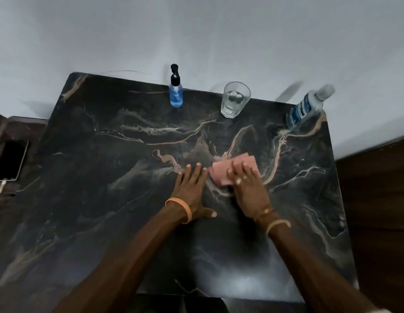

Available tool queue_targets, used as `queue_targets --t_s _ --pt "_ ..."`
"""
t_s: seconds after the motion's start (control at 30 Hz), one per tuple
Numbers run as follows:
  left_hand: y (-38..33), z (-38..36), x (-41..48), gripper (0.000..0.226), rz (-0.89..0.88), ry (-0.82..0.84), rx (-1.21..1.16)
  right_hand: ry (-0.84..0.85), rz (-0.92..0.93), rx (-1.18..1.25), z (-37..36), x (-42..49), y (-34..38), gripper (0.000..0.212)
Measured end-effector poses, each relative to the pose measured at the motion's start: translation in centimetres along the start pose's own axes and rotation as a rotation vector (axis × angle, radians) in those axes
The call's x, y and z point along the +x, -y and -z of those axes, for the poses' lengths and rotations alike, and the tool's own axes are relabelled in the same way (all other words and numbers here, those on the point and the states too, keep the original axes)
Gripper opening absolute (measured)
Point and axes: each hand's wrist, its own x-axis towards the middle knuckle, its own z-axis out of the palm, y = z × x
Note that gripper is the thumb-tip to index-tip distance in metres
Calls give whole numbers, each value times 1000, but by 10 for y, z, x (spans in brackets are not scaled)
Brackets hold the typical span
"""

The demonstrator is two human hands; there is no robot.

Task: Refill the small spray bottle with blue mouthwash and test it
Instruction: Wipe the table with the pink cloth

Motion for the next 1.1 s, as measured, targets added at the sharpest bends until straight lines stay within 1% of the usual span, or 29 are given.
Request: queue_targets --t_s 0.1,0.17,0.2,0.23,0.3,0.33,0.43,0.5,0.53,0.57,0.63,0.67,0.73,0.77,0.8,0.83,0.9,0.93,1.0,1.03,1.1 --pt "-14 -14 -1 137 -4 0 57 47 138 -27 -14 -30 26 45" --pt "-17 -20 -2 138 -32 -28 71 19 202 -30 -13 -11 14 42" --pt "-20 -21 -3 139 -49 -25 77 1 199 -33 -11 1 3 44" --pt "-23 -21 -2 140 -59 -19 74 7 164 -29 -8 12 -11 50" --pt "-31 -21 -1 141 -65 -3 66 36 13 4 0 22 -40 61" --pt "-38 -22 0 141 -70 15 62 31 -69 17 2 15 -55 63" --pt "-61 -22 5 144 -59 82 58 -99 -324 134 5 -42 -82 55" --pt "-68 -22 8 145 -27 87 96 -173 -392 189 -4 -100 -68 55" --pt "-68 -23 9 145 -18 81 102 -159 -375 167 -15 -129 -47 55" --pt "-66 -24 9 145 -9 72 93 -125 -312 135 -29 -154 -20 56" --pt "-63 -24 6 143 -8 61 55 -71 -82 143 -51 -180 25 62" --pt "-63 -23 7 139 -16 62 48 -44 35 157 -57 -180 35 58" --pt "-60 -21 9 125 -33 51 35 -32 206 149 -55 -153 22 48" --pt "-55 -17 11 116 -36 39 11 -36 261 128 -48 -133 7 46" --pt "-51 -16 12 109 -39 34 -21 -52 273 123 -40 -115 -14 47" --pt "-47 -14 13 106 -44 35 -51 -79 234 118 -31 -99 -38 47" --pt "-40 -14 11 107 -74 40 -58 -96 58 68 -11 -82 -92 43" --pt "-39 -15 9 108 -87 38 -44 -84 -45 47 -1 -80 -120 45" --pt "-41 -17 7 109 -81 22 -41 -84 -229 52 14 -86 -168 58" --pt "-43 -17 7 109 -68 19 -51 -105 -313 83 17 -96 -181 63" --pt "-45 -16 8 109 -55 14 -71 -175 -467 167 13 -125 -171 65"
